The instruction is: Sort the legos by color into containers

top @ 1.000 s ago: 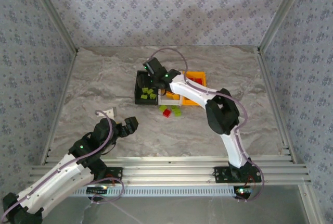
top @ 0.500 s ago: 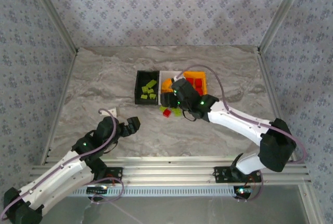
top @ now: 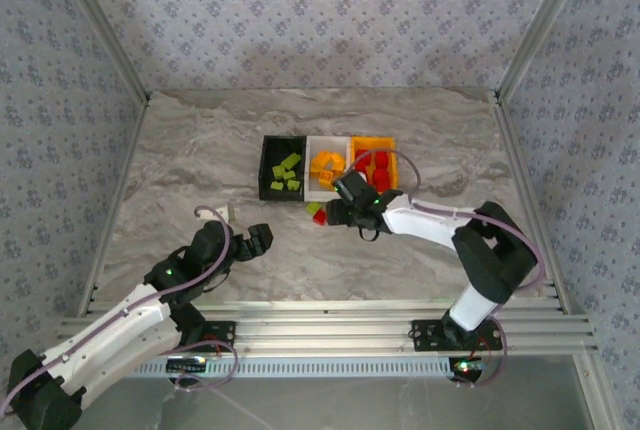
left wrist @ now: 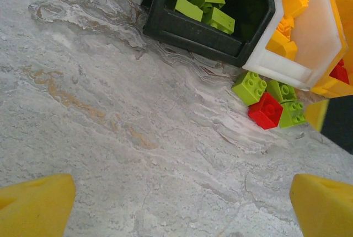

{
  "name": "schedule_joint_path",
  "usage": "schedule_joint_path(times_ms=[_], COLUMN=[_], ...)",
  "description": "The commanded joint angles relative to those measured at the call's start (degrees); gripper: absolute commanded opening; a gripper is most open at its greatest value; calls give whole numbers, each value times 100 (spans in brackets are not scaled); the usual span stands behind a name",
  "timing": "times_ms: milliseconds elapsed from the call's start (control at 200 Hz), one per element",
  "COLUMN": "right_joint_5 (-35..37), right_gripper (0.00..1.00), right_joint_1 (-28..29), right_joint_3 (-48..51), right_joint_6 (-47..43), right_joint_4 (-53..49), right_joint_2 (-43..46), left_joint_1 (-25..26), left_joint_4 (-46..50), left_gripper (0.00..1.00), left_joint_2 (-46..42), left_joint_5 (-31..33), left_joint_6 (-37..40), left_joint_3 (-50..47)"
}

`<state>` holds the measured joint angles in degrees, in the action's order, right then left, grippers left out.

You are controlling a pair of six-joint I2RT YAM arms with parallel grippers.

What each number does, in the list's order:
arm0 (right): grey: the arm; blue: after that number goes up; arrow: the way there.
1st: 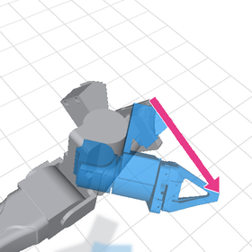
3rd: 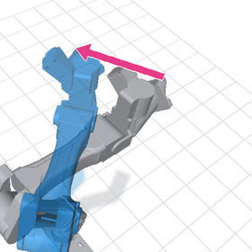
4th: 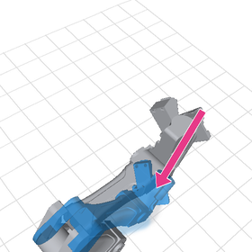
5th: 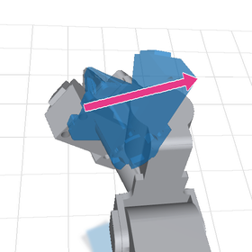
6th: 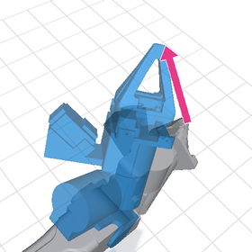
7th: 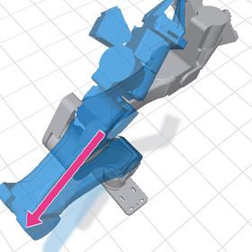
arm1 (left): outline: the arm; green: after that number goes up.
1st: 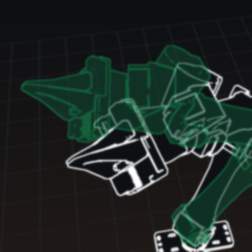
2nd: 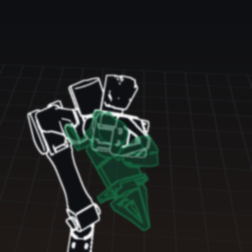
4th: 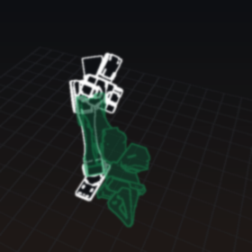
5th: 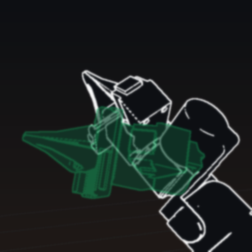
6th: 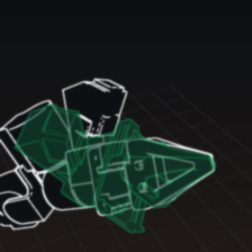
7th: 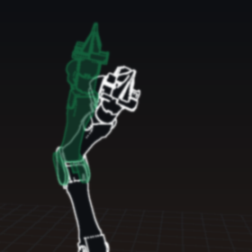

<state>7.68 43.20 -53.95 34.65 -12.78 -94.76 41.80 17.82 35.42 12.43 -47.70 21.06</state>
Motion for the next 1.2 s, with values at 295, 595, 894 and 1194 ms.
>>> schedule_joint_path(times_ms=[295, 595, 894, 1194], right_joint_5=[356, 275, 98, -198], right_gripper=[63, 43, 29, 30], right_joint_1=[58, 162, 419, 739], right_joint_3=[-690, -817, -327, -1697], right_joint_6=[-547, -711, -612, -924], right_joint_4=[-528, -622, -598, -767], right_joint_2=[-850, -964, 2, 114], left_joint_1=[26, 27, 28, 14], left_joint_4=[-47, -33, -60, -61], left_gripper=[100, 100, 100, 100], left_joint_2=[-7, -1, 34, 26], left_joint_5=[61, 77, 86, 113], left_joint_6=[-55, -55, -21, -31], left_joint_3=[115, 118, 132, 120])
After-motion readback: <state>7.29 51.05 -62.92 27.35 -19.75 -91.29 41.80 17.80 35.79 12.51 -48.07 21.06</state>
